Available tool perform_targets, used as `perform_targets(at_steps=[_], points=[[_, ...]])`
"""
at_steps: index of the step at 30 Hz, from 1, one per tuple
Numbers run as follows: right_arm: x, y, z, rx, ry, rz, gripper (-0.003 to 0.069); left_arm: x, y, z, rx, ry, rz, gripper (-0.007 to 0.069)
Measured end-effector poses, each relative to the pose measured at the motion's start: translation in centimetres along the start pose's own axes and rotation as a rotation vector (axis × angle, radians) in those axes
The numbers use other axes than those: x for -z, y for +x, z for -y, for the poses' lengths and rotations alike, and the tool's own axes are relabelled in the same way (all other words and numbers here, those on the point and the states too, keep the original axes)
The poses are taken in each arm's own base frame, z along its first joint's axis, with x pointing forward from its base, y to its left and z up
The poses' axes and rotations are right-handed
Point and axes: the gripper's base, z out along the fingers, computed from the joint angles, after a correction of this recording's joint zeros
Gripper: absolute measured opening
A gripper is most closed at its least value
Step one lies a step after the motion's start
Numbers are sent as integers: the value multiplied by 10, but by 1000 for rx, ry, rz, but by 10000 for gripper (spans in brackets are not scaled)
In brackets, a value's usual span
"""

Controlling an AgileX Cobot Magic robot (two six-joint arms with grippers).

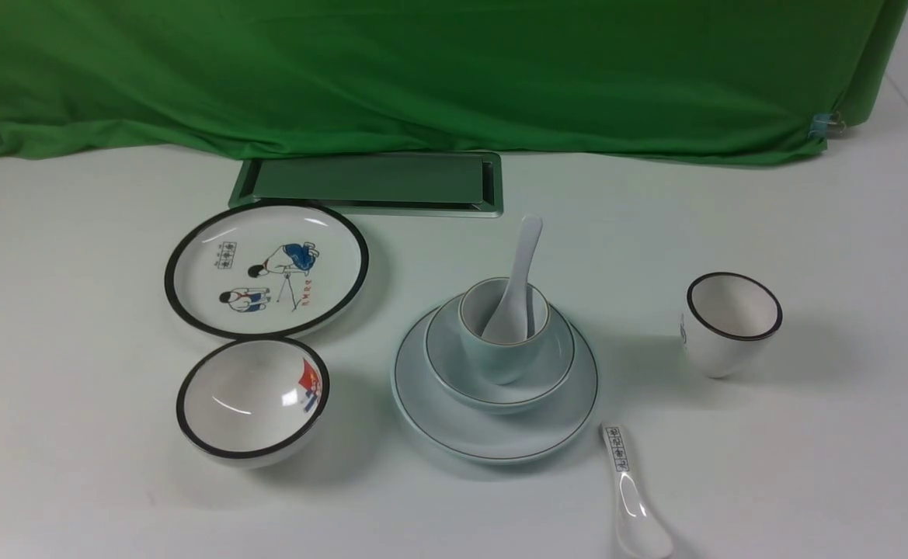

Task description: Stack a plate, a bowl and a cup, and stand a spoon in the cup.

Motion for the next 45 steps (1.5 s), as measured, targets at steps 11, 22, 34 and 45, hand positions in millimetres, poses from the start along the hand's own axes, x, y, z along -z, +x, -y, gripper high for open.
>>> perform_targets(at_steps=[11,22,34,45], points=[[0,0,0,0,0,0,118,-2,83,-14,28,-296,-291,-30],[0,0,0,0,0,0,126,-2,84,-15,27,-309,-292,-30],[0,0,0,0,0,0,136,-2,83,-16,33,-311,-282,-30],[0,0,0,-1,0,0,165,-2,83,-16,34,-311,-282,-30]])
